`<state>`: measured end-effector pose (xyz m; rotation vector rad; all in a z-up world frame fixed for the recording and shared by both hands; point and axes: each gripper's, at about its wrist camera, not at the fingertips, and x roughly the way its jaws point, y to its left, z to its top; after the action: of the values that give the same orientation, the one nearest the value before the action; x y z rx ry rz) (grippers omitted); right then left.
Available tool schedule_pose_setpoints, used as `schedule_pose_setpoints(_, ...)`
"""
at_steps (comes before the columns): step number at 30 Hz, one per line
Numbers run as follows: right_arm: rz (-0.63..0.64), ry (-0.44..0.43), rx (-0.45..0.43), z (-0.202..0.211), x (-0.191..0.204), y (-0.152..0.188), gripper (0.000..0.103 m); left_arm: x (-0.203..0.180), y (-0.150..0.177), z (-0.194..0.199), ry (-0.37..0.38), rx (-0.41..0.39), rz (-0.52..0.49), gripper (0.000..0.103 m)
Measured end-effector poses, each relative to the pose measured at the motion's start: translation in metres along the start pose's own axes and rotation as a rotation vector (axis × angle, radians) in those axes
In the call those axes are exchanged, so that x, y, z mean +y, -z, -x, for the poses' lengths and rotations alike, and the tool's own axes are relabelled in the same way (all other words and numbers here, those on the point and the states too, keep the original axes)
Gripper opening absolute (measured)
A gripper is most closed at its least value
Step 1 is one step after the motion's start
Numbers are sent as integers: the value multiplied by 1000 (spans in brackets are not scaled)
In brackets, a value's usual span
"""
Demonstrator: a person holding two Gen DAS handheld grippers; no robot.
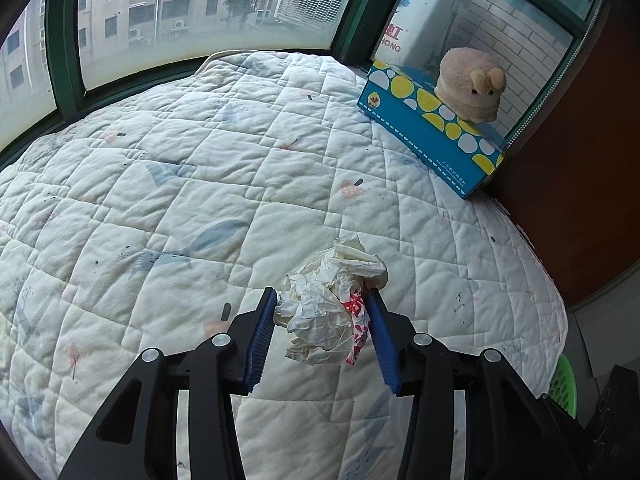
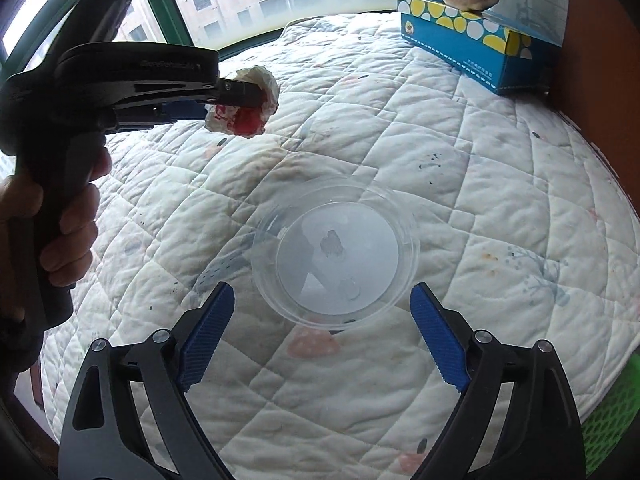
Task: Collect trash
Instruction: 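Grasp the crumpled white tissue with the left gripper while the right gripper grasps the clear lid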
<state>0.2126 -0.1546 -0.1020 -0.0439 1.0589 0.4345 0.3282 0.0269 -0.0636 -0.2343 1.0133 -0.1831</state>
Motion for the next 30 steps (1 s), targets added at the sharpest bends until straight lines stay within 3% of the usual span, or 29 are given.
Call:
schedule_pose_setpoints(15, -14, 67, 28, -20, 2, -10, 88, 3, 18, 22, -2, -17, -13, 44)
schedule_pose_setpoints(30, -57, 47, -24, 21, -7, 11, 86, -17, 39, 51, 9, -38, -42, 44)
